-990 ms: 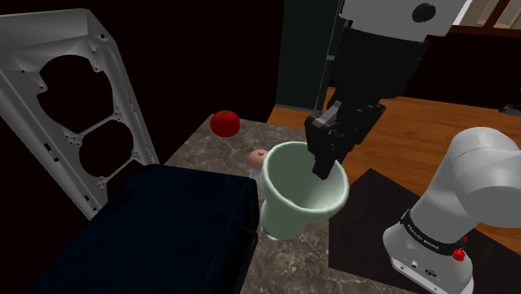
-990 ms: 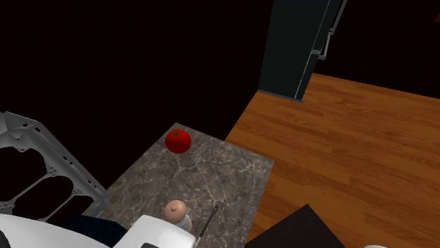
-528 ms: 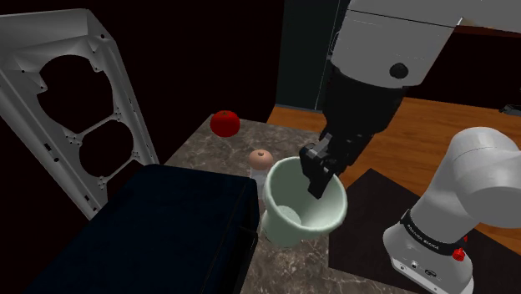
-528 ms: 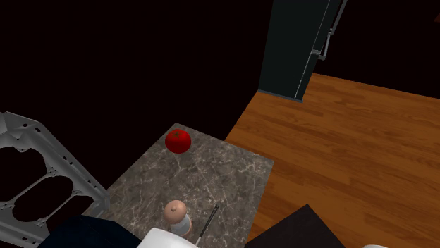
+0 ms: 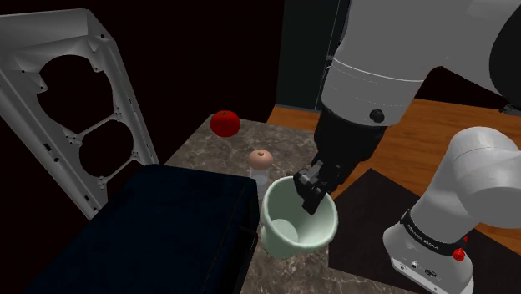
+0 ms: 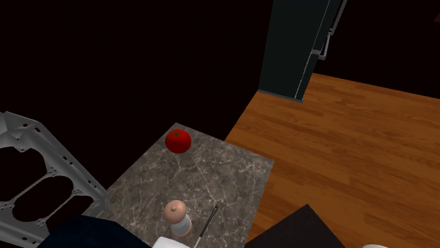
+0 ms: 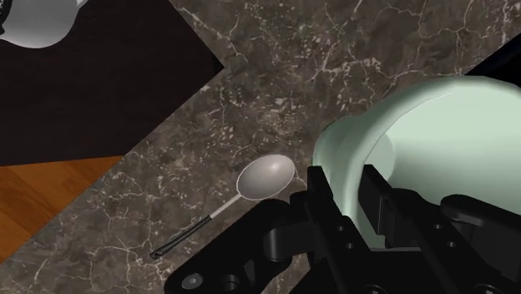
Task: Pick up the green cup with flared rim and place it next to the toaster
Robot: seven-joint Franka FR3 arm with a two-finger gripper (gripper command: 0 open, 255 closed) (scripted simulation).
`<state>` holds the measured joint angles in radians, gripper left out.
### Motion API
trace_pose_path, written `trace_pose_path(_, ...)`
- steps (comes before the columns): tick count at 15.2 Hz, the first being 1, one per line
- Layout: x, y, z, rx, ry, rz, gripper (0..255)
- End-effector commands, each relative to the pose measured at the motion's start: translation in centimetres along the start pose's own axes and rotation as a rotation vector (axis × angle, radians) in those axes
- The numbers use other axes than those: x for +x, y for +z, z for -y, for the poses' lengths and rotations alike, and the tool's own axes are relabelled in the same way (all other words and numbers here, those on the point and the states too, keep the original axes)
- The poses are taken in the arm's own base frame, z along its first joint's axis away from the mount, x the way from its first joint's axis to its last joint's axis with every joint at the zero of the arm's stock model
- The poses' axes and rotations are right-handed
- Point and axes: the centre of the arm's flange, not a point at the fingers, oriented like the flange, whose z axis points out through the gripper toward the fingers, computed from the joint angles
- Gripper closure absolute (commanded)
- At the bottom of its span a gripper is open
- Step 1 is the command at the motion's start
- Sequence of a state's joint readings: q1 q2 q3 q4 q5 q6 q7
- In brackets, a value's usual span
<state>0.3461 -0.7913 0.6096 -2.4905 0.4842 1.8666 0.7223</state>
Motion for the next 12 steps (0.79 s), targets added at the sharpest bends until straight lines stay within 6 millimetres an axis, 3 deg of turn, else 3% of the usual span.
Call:
trace_pose_path(1, -0.1, 1.1, -0.1, 0.001, 0.000, -0.001, 255)
trace_pose_path(12, -0.2, 6.8, -0.7, 0.001, 0.000, -0.001, 255)
